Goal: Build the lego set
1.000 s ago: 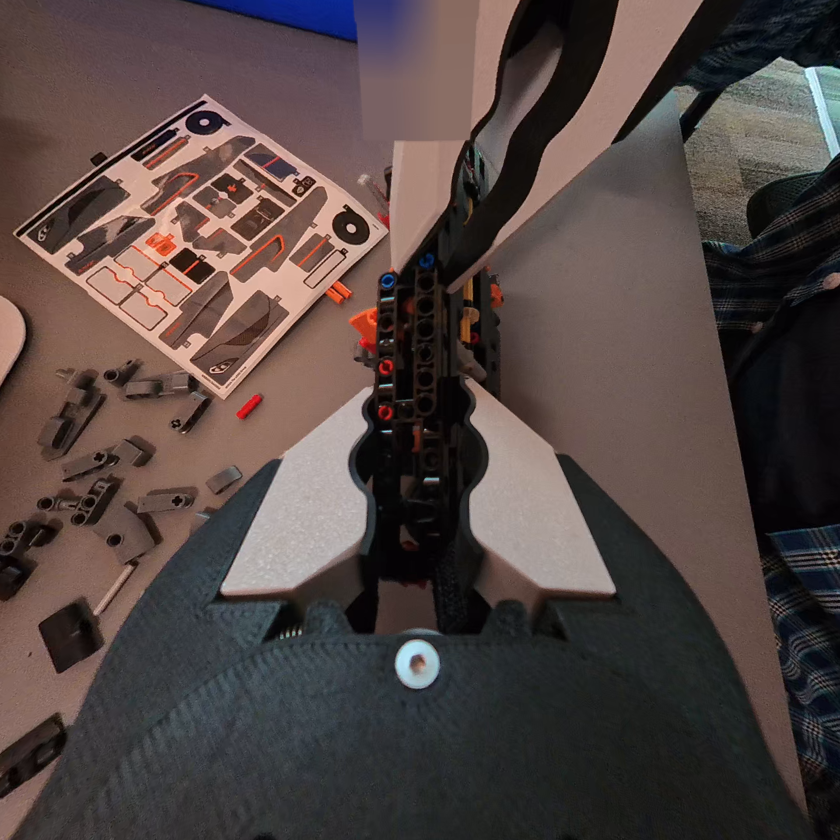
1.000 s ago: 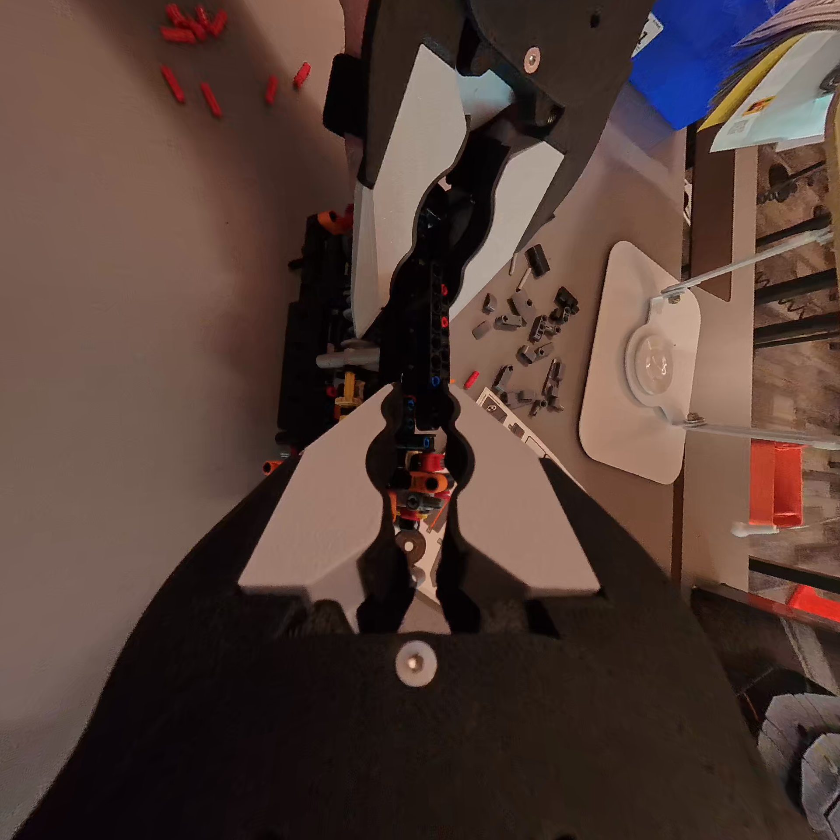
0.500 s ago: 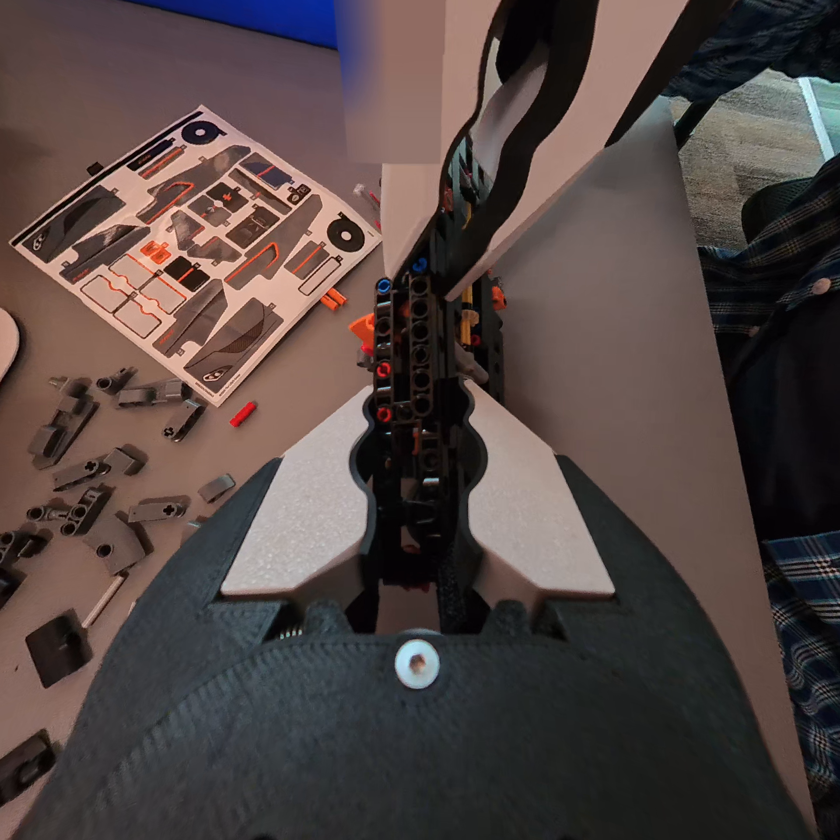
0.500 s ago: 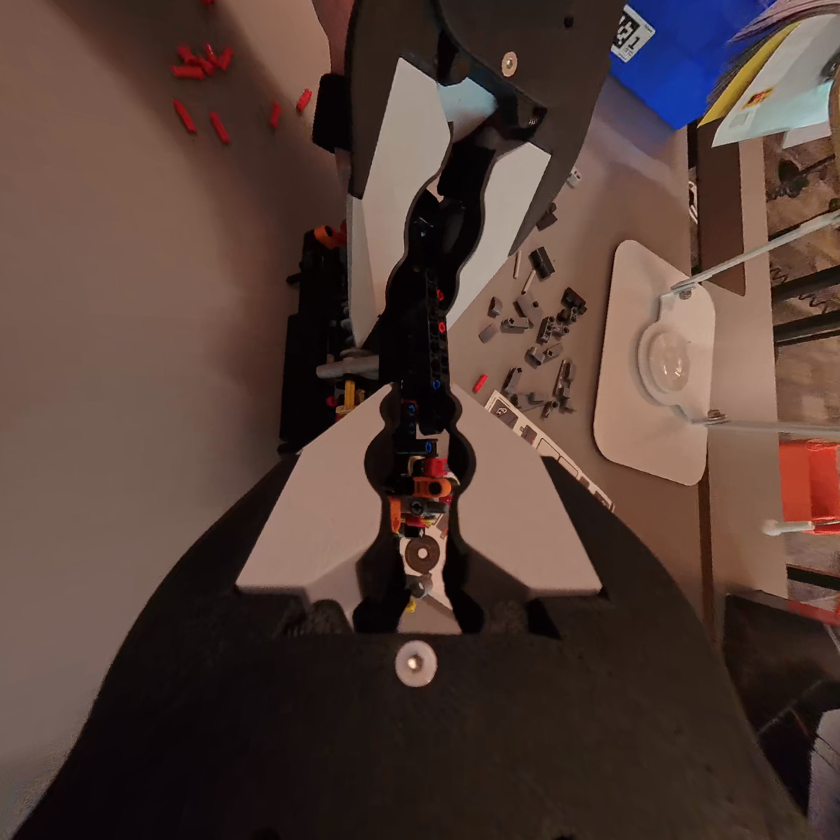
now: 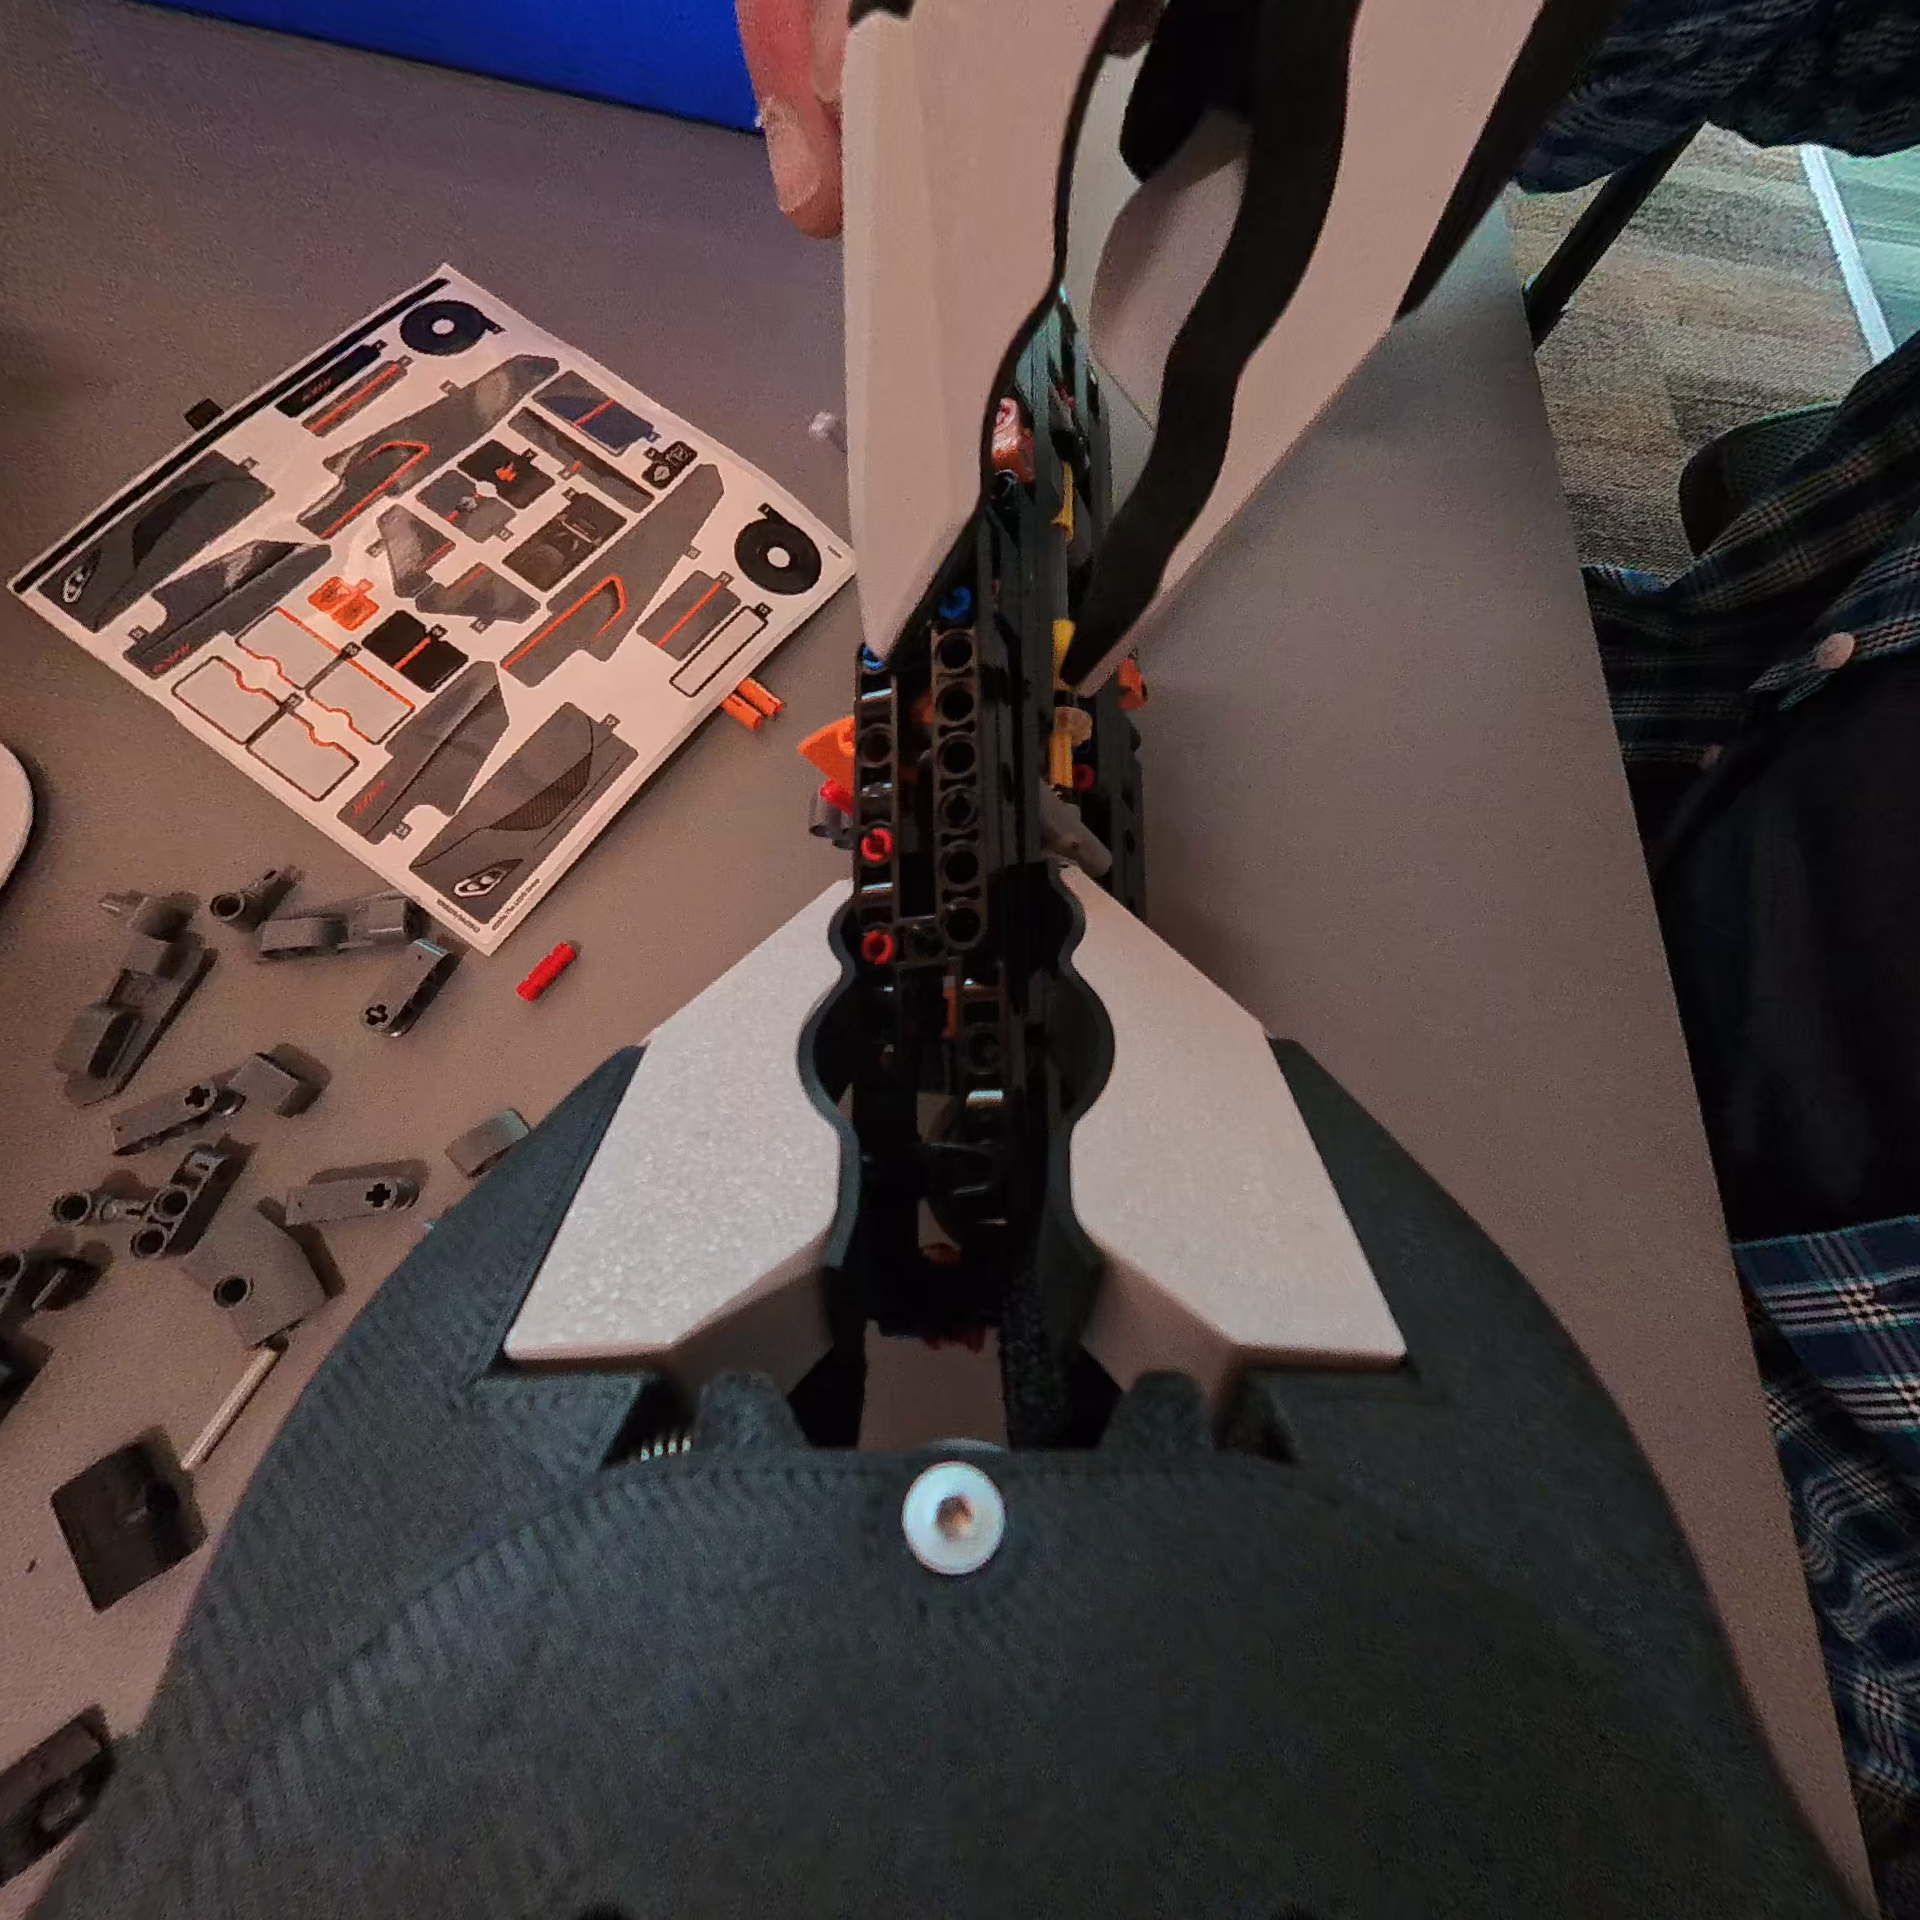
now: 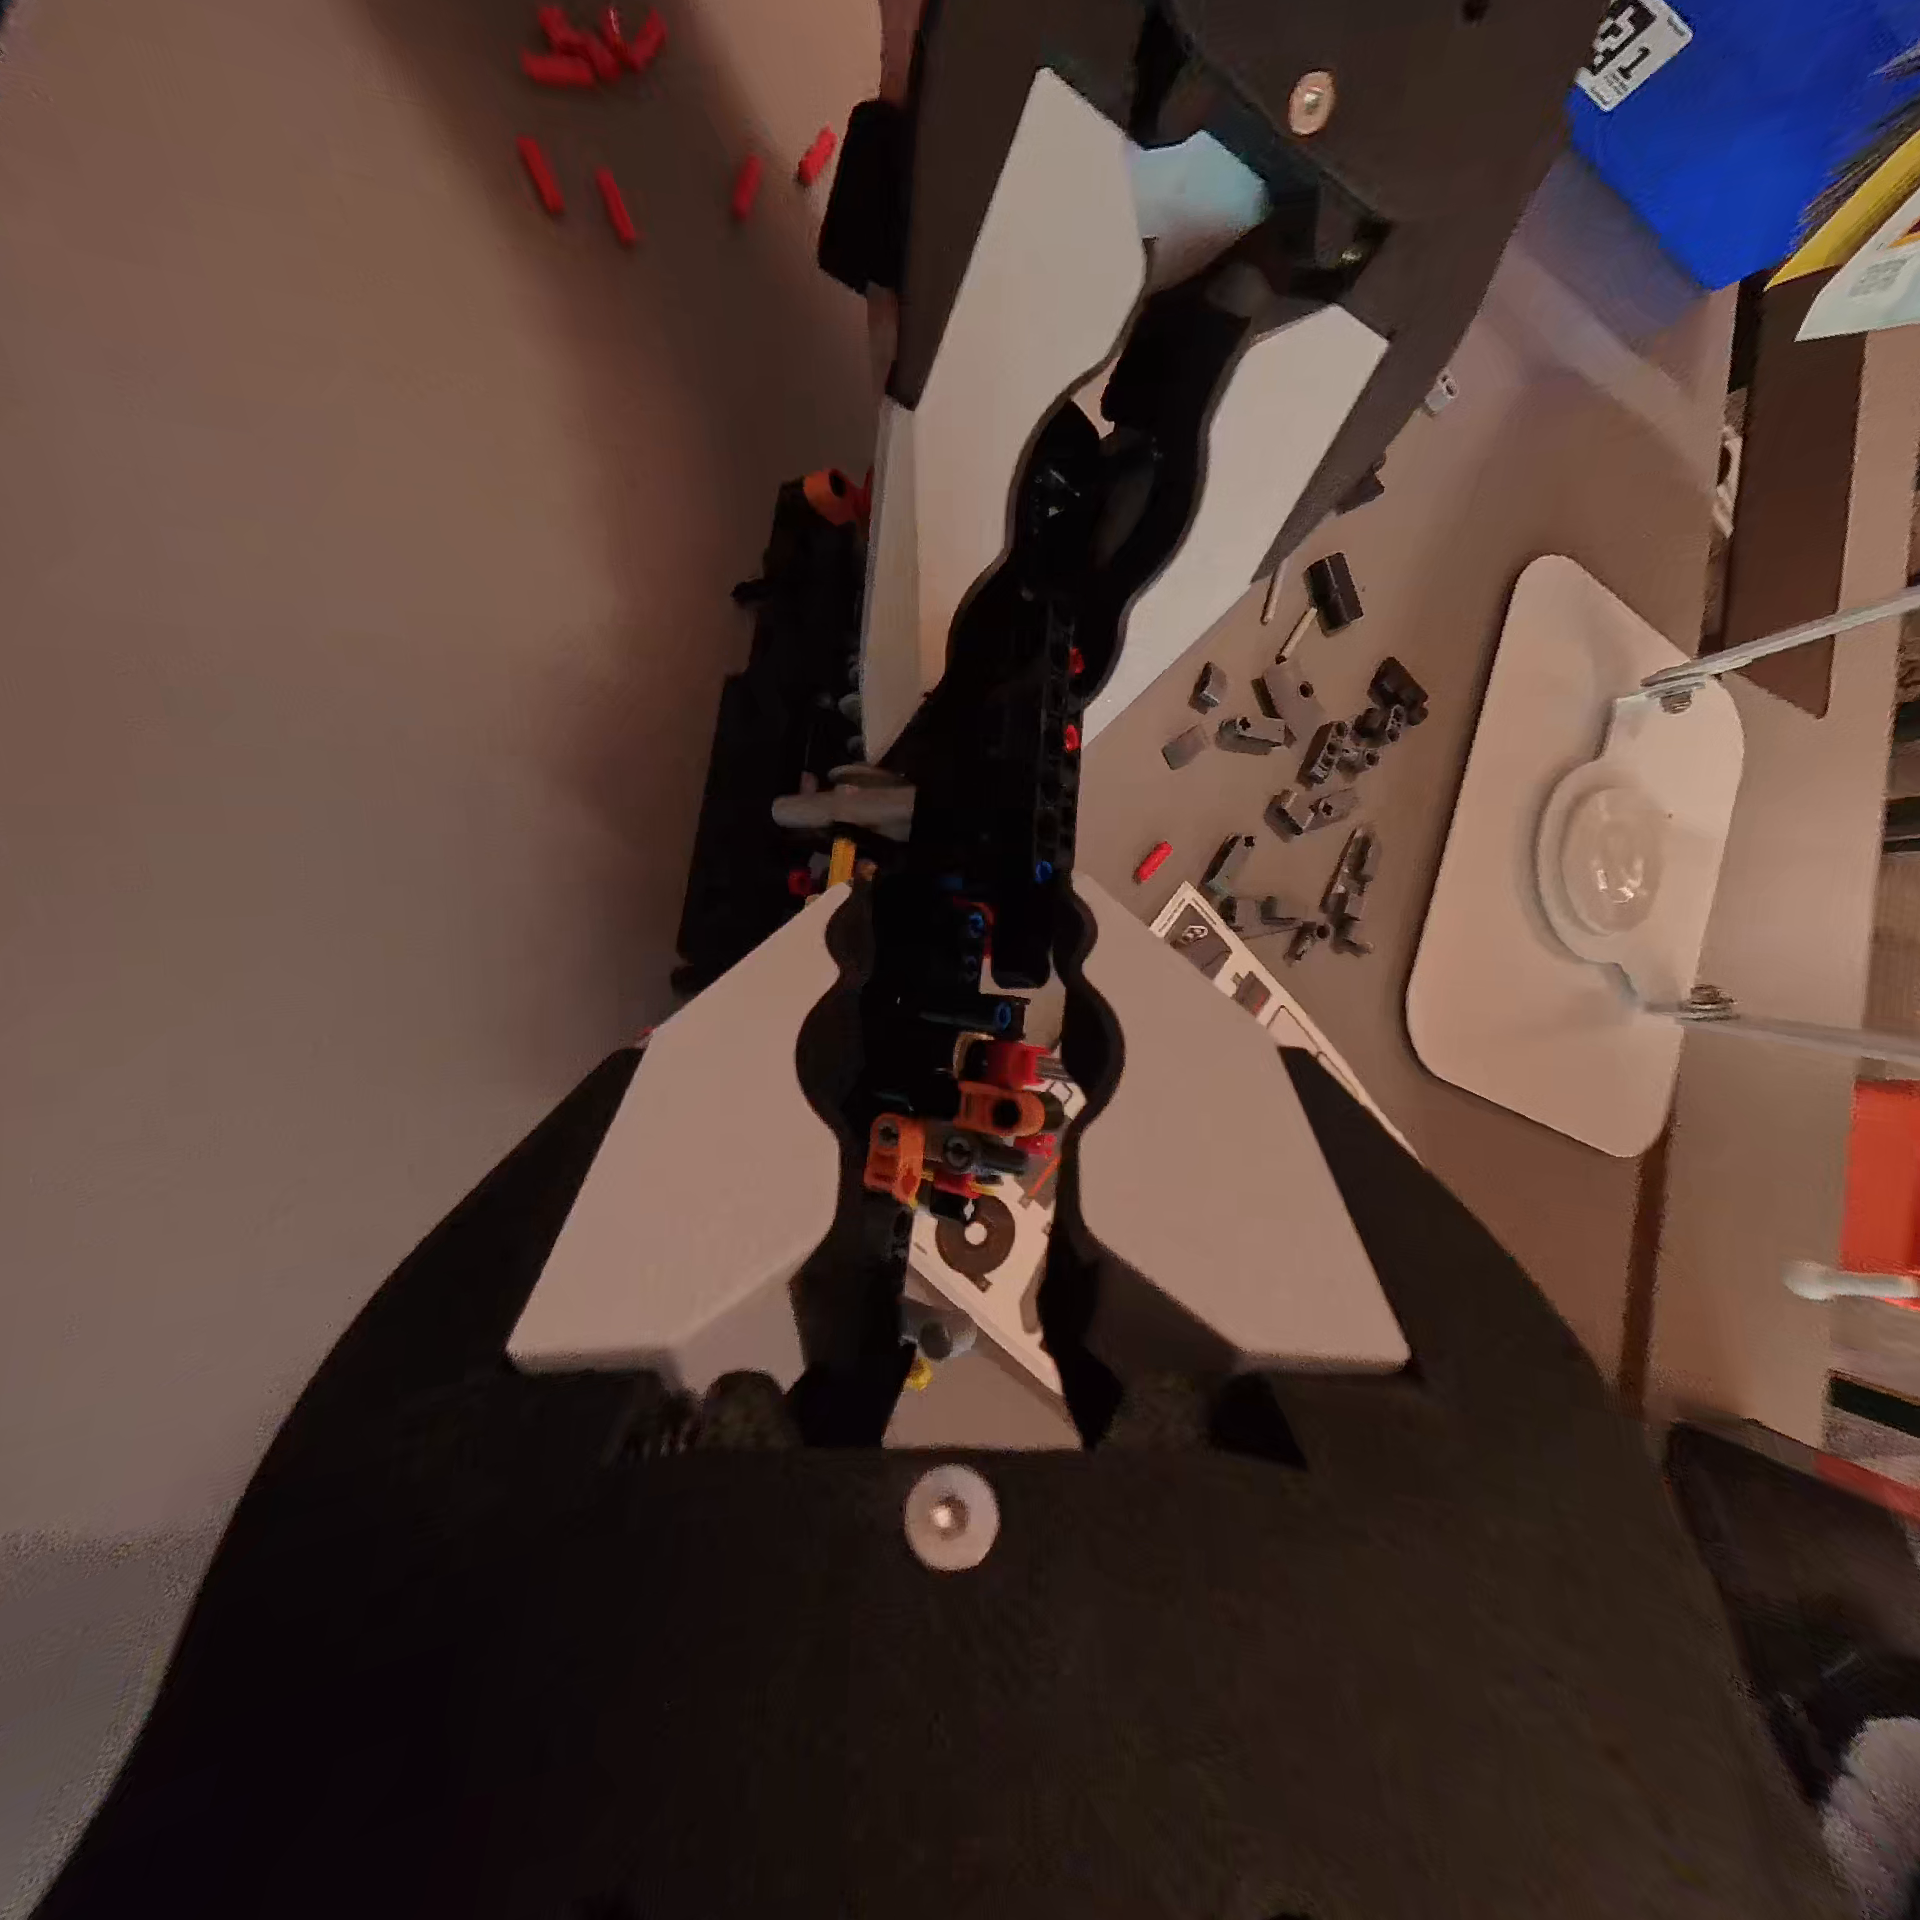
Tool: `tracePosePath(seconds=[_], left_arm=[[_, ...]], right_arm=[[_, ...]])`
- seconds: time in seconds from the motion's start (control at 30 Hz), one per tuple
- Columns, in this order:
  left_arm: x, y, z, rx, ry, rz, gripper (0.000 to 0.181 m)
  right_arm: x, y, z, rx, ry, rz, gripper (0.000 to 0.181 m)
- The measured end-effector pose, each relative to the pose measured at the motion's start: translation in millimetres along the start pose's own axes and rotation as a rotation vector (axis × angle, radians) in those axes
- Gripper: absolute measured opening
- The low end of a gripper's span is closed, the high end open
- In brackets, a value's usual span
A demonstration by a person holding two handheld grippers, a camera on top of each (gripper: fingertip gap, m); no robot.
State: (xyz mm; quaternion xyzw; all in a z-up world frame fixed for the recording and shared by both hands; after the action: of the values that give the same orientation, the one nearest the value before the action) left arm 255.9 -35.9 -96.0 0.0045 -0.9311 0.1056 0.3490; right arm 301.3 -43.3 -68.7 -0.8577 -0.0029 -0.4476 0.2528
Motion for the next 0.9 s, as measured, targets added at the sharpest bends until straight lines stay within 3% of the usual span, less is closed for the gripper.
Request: tracePosePath(seconds=[0.3,0.9], left_arm=[[-0.9,-0.2,-0.3,0.005,-0.002,0.002,0.031],[-2.4,1.2,0.2,0.016,-0.001,0.001,0.03]], right_arm=[[-4.0,2.8,4.6,0.17,0.134,0.123,0.038],[-5.8,2.7,6.1,0.131,0.176,0.107,0.034]])
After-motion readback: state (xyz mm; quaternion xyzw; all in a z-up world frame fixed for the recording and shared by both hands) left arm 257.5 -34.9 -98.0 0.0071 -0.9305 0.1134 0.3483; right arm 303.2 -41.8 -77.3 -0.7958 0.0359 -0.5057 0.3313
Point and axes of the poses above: each gripper's, where its closed fingertips meet, x back along the fingers, z out of its underside, y = z × x across the jaws, the point moved 2 cm from there along x, back along the fingers, and after that the axes turned 7 degrees about x, right-handed, at the moved point
